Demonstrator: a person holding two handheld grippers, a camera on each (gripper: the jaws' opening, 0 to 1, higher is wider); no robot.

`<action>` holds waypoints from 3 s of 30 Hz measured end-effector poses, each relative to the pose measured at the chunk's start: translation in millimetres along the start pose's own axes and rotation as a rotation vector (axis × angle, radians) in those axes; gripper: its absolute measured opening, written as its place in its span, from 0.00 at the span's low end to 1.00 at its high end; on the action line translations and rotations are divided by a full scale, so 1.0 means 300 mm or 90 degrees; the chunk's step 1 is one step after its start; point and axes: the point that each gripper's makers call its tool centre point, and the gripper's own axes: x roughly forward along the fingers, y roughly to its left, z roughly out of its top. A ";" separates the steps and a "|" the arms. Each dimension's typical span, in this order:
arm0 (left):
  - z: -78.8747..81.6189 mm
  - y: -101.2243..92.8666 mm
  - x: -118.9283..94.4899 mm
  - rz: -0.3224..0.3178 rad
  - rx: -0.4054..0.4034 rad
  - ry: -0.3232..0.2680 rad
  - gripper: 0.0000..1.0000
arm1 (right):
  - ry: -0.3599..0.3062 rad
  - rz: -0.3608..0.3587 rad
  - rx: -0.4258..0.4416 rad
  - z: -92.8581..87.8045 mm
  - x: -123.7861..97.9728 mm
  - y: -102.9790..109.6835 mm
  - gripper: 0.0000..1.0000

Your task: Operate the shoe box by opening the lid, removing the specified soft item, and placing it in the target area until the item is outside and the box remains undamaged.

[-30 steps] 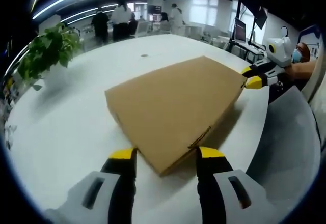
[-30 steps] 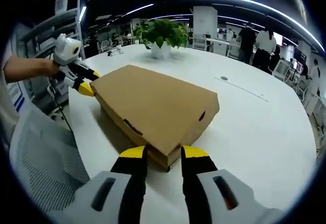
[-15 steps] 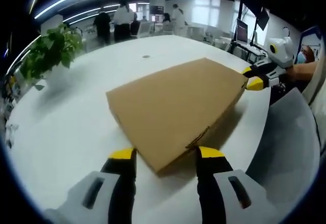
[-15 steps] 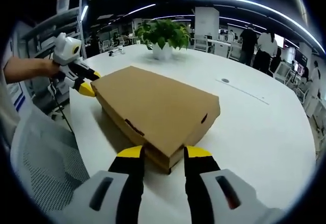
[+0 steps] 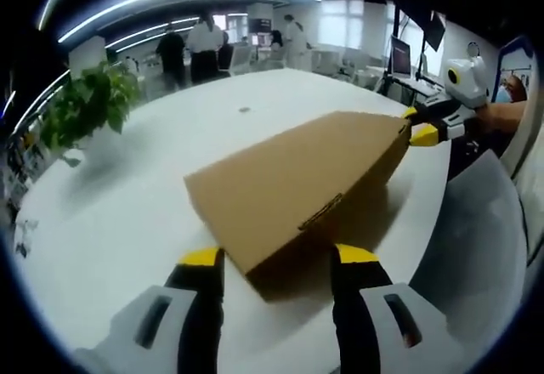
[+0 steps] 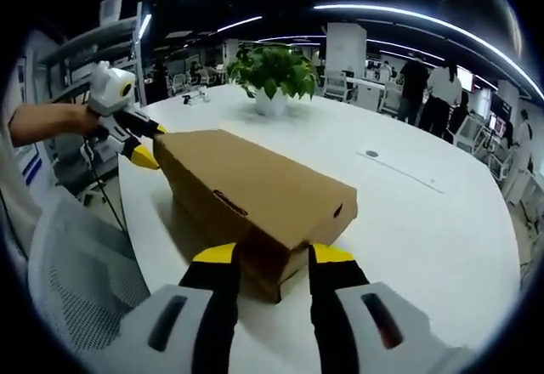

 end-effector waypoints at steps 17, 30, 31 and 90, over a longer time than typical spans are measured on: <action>0.159 0.043 -0.051 0.011 -0.012 -0.047 0.53 | -0.062 -0.013 -0.002 0.184 -0.016 -0.062 0.36; 0.263 0.129 -0.046 0.060 -0.002 -0.083 0.43 | -0.088 -0.025 -0.031 0.290 0.009 -0.130 0.35; 0.271 0.140 -0.043 0.067 0.001 -0.085 0.42 | -0.089 -0.026 -0.034 0.298 0.012 -0.137 0.35; 0.434 0.441 0.072 0.182 -0.019 -0.113 0.00 | -0.077 -0.102 -0.005 0.261 0.179 -0.342 0.16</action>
